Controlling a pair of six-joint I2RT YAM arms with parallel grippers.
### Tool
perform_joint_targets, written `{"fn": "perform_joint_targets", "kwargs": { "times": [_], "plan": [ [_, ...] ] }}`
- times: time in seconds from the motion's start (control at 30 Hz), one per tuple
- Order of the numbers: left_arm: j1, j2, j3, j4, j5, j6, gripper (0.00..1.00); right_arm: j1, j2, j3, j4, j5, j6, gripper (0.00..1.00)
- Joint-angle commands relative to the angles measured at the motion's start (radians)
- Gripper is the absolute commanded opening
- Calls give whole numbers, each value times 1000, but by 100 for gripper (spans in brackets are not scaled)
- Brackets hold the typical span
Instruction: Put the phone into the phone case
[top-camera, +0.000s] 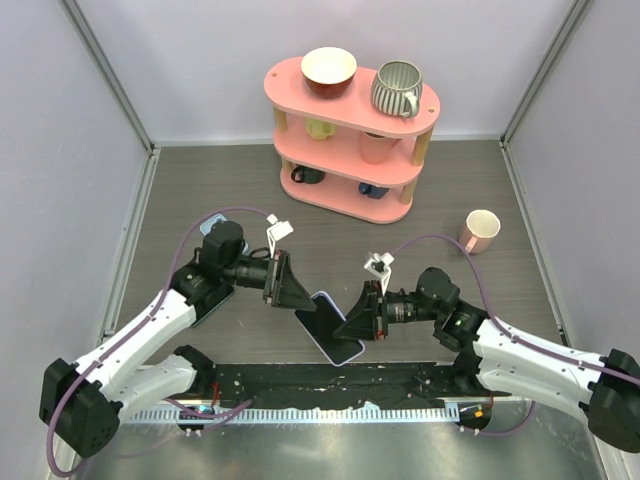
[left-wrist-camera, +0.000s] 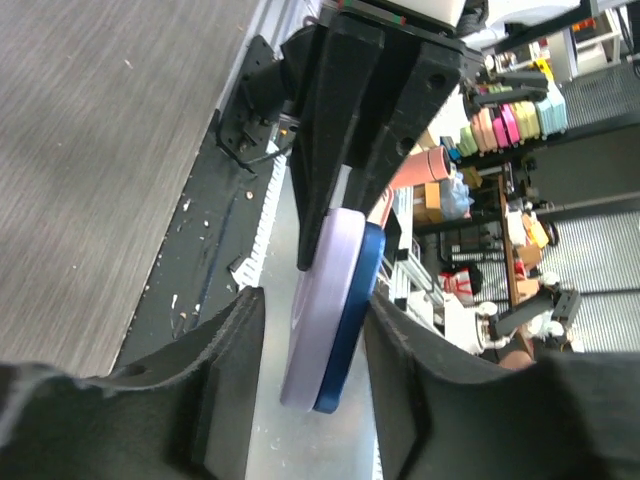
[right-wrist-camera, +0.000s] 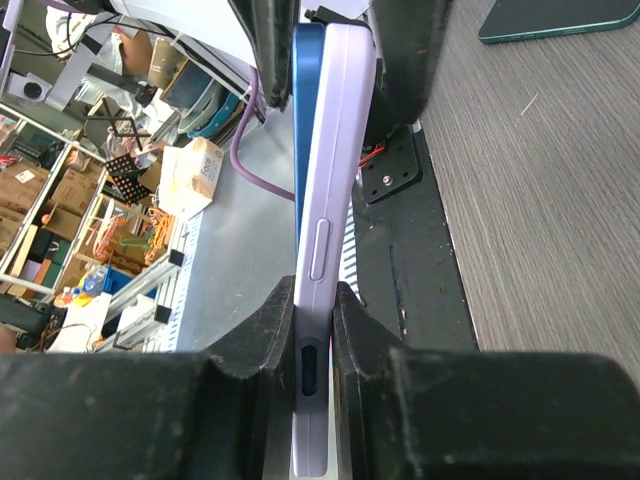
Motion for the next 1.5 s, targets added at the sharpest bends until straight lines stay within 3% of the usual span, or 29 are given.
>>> {"fn": "perform_joint_targets", "kwargs": {
  "times": [0.0,0.03,0.07,0.13,0.2,0.27,0.33,0.43,0.57,0.63,0.67,0.7,0.77,0.83,0.87,0.97,1.13,1.33,1.4,1.43,1.47],
  "plan": [
    [-28,10,-16,128,40,-71,42,4,13,66,123,-20,22,1],
    [-38,13,-21,140,37,-80,36,4,22,66,123,-15,24,1],
    [-42,17,-20,140,36,-83,19,4,25,66,122,-12,24,1],
    [-52,30,-17,136,26,-85,0,4,34,69,119,14,33,3],
    [-52,39,-7,102,14,-66,0,6,47,93,56,45,15,7],
    [-57,51,19,6,-24,11,0,6,56,105,25,71,12,20],
    [-68,74,60,-120,-62,81,0,4,57,106,54,78,44,29],
    [-77,103,95,-179,-78,136,0,4,57,109,134,98,76,38],
    [-86,111,102,-153,-63,124,0,4,105,138,152,102,81,36],
    [-86,113,99,-132,-61,104,0,4,146,139,206,82,101,14],
    [-86,116,100,-128,-63,99,2,4,158,142,218,76,113,5],
    [-85,119,105,-134,-81,98,14,4,163,142,221,77,113,1],
    [-85,119,132,-193,-119,134,52,4,157,141,218,86,111,1],
    [-69,96,163,-245,-211,164,59,4,122,132,202,109,95,1],
    [-57,84,169,-251,-233,164,66,4,108,133,185,120,84,1],
    [9,30,162,-222,-250,115,75,4,26,127,125,199,52,1],
    [46,-24,71,8,-133,-29,76,6,-47,116,114,270,52,1],
    [46,-12,-24,283,-90,-215,64,4,-21,115,160,266,73,1],
    [46,2,-36,315,-69,-230,43,4,-12,112,168,272,81,1],
    [46,5,-41,327,-61,-235,25,6,-10,112,168,275,82,2],
    [46,4,-46,341,-49,-244,14,4,-9,113,166,276,85,7]
  ]
}}
